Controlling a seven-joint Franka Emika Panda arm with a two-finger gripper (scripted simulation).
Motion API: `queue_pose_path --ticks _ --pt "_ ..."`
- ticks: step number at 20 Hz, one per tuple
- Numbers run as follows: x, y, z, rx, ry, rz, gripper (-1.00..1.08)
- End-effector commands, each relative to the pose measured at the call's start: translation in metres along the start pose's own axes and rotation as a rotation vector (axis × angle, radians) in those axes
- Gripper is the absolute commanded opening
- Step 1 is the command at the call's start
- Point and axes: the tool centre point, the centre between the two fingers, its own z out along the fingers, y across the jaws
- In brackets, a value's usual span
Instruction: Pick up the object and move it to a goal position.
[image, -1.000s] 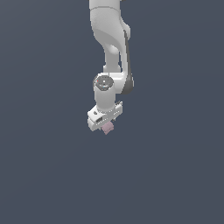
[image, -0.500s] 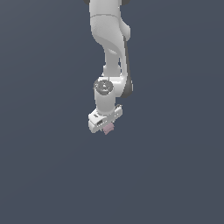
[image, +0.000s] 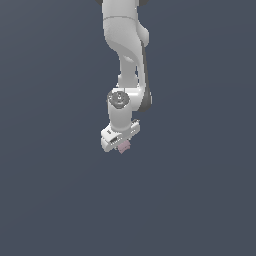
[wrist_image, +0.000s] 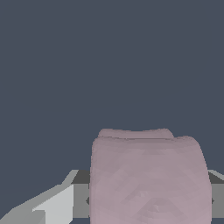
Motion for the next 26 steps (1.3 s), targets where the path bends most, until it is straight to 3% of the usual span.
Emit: queue_pose_path --ticks 1,11,26 --pt "0.001 -0.002 -0.002 0.000 0.000 0.000 -1.00" --pt "0.015 -0.045 -0.035 0.000 -0.001 -0.001 -1.00" --pt "0.066 -0.183 -0.145 -0.002 -0.002 -0.001 -1.00"
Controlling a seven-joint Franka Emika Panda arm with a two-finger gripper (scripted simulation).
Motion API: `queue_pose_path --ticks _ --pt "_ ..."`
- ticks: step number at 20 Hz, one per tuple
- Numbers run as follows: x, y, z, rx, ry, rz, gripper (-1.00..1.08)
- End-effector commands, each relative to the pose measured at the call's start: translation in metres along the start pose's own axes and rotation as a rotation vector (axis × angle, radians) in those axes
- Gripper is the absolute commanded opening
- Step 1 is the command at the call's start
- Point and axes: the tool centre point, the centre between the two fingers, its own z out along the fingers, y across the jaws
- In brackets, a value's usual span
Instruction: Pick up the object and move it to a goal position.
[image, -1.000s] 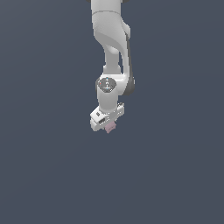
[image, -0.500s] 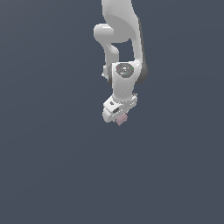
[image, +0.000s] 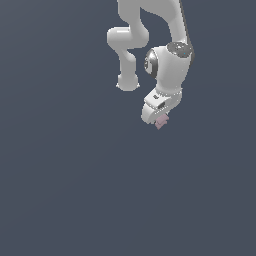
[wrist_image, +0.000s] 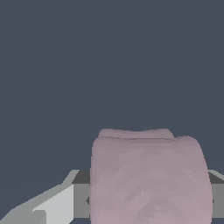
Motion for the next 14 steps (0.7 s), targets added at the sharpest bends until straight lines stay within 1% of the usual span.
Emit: queue_pose_path --ticks 1,4,7,11,14 --pt "0.008 -0.022 -0.018 0.000 -0.001 0.001 -1.00" --pt "0.017 -0.044 -0.035 0.001 -0.001 0.001 -1.00" --pt "0.024 -0.059 -0.048 0.001 -0.001 0.001 -1.00" --pt "0.030 -0.070 -0.058 0.002 0.000 0.001 -1.00" --pt "0.032 -0.073 -0.060 0.002 0.000 0.001 -1.00"
